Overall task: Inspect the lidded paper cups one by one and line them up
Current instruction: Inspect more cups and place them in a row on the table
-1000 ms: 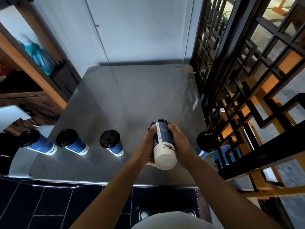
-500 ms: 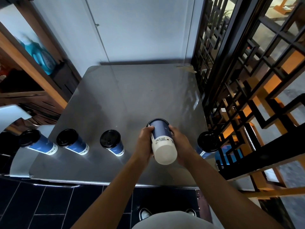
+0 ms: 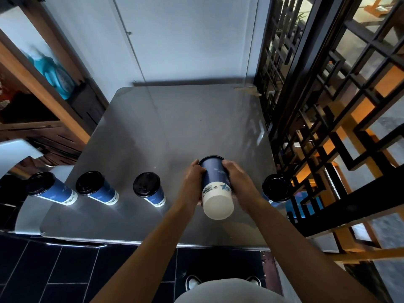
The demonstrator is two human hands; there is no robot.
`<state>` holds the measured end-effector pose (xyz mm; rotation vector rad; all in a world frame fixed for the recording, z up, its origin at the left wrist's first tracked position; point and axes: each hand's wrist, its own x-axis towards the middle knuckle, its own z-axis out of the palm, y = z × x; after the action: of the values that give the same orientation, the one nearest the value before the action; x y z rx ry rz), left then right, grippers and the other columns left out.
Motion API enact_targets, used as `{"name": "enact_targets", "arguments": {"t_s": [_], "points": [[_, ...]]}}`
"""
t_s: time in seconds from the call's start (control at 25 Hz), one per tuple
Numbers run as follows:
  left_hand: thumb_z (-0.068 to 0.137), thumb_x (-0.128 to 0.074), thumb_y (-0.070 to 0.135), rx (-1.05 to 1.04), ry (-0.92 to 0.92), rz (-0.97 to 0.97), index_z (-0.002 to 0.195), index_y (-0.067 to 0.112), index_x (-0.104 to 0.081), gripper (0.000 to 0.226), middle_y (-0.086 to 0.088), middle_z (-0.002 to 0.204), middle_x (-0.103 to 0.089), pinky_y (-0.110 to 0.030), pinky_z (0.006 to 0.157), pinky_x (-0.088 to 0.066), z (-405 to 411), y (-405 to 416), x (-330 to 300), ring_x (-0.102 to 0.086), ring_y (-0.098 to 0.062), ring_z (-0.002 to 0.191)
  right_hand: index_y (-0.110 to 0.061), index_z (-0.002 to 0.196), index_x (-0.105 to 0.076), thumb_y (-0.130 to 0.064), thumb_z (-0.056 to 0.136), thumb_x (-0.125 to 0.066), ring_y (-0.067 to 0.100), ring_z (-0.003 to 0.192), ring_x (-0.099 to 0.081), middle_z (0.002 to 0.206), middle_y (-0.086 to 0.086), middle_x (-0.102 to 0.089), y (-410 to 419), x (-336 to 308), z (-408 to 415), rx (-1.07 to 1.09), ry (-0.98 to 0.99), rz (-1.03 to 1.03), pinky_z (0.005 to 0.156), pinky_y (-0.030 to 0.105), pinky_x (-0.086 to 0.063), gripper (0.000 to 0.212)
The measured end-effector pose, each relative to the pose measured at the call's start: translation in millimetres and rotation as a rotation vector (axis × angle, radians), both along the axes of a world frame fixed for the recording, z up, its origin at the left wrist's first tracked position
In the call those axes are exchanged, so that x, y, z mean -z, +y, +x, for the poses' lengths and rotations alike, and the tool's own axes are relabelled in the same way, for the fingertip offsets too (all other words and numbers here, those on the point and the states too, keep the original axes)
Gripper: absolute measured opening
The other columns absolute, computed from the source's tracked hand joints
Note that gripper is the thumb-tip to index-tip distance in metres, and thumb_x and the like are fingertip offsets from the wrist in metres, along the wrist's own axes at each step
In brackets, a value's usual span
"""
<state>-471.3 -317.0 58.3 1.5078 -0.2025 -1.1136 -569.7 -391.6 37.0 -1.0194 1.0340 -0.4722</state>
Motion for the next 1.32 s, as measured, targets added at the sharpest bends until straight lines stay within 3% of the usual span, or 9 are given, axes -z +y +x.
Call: {"name": "enact_targets", "arguments": {"t_s": [0.16,0.32,0.44,0.6,0.72,0.8,0.92,1.12,1.32], "points": [[0.072,-0.07,0.046,0.033,0.044,-0.004,0.134,0.007,-0.054,0.075,-0.025,0.123,-0.067,-0.067,0.091,-0.052,0.5,-1.5,-5.1,-0.068,-0.04,0.097,-0.019,0.113,-0.069,-0.059,0.08,-0.057,0.034,0.101,-0.073,0.115,0.019,-0.073,-3.8,-6.4,-0.7,0.047,-0.001,0.003,0.091,0.053,-0.059,0.053],[0.094,-0.053,0.034,-0.029,0.246,-0.047,0.117,-0.004,-0.065,0.046,-0.019,0.086,-0.074,-0.054,0.088,-0.053,-1.5,-1.1,-11.6,-0.069,-0.032,0.071,-0.012,0.125,-0.065,-0.057,0.086,-0.052,0.033,0.088,-0.071,0.119,0.024,-0.071,1.1,-6.6,1.2,0.06,-0.043,0.086,0.078,0.05,-0.05,0.061],[0.092,-0.054,0.035,-0.041,0.29,-0.053,0.131,-0.009,-0.059,0.059,-0.027,0.101,-0.066,-0.067,0.103,-0.041,-4.0,-2.3,-6.0,-0.063,-0.037,0.078,-0.007,0.125,-0.063,-0.06,0.082,-0.053,0.035,0.083,-0.065,0.106,0.031,-0.07,3.2,-6.3,2.8,0.077,-0.077,0.07,0.077,0.05,-0.041,0.068],[0.094,-0.052,0.036,-0.031,0.292,-0.049,0.135,-0.008,-0.056,0.06,-0.028,0.105,-0.064,-0.068,0.105,-0.04,-3.3,-3.4,-8.9,-0.063,-0.037,0.081,-0.011,0.121,-0.064,-0.065,0.075,-0.054,0.038,0.083,-0.065,0.117,0.036,-0.065,0.0,-5.6,5.4,0.066,-0.052,0.045,0.074,0.052,-0.044,0.071],[0.095,-0.051,0.034,-0.005,0.202,0.029,0.121,-0.006,-0.063,0.049,-0.023,0.089,-0.07,-0.045,0.075,-0.06,0.4,0.4,-15.8,-0.067,-0.032,0.066,-0.026,0.118,-0.065,-0.065,0.078,-0.051,0.031,0.085,-0.069,0.116,0.021,-0.072,-3.7,-6.5,3.1,0.028,0.036,0.021,0.065,0.039,-0.051,0.057],[0.095,-0.052,0.037,0.006,0.249,0.038,0.109,-0.004,-0.064,0.045,-0.02,0.078,-0.07,-0.029,0.053,-0.058,2.9,1.0,-18.1,-0.067,-0.028,0.055,-0.04,0.11,-0.064,-0.064,0.078,-0.049,0.027,0.085,-0.069,0.111,0.008,-0.073,-4.9,-9.6,1.5,0.002,0.102,-0.048,0.066,0.04,-0.052,0.043],[0.08,-0.069,0.044,0.028,0.24,-0.045,0.122,-0.011,-0.059,0.07,-0.027,0.095,-0.069,-0.034,0.057,-0.058,2.5,0.4,-19.0,-0.069,-0.031,0.065,-0.043,0.106,-0.064,-0.063,0.08,-0.047,0.028,0.081,-0.069,0.103,0.004,-0.073,-7.2,-9.5,2.9,-0.007,0.119,-0.103,0.068,0.045,-0.051,0.037],[0.098,-0.05,0.033,-0.004,0.309,-0.072,0.103,-0.005,-0.066,0.042,-0.019,0.075,-0.071,-0.033,0.053,-0.058,2.0,-0.7,-14.7,-0.068,-0.027,0.055,-0.005,0.117,-0.063,-0.05,0.098,-0.047,0.032,0.076,-0.057,0.09,0.018,-0.063,-5.7,-0.3,5.2,0.072,0.022,0.048,0.056,0.031,-0.04,0.052],[0.103,-0.038,0.028,0.002,0.307,-0.111,0.106,-0.006,-0.06,0.041,-0.017,0.062,-0.071,-0.029,0.039,-0.053,-3.0,-1.5,-13.9,-0.067,-0.024,0.046,-0.018,0.103,-0.064,-0.046,0.101,-0.047,0.022,0.059,-0.056,0.085,0.014,-0.06,-6.4,-2.0,6.7,0.115,-0.009,0.065,0.05,0.025,-0.035,0.033]]}}
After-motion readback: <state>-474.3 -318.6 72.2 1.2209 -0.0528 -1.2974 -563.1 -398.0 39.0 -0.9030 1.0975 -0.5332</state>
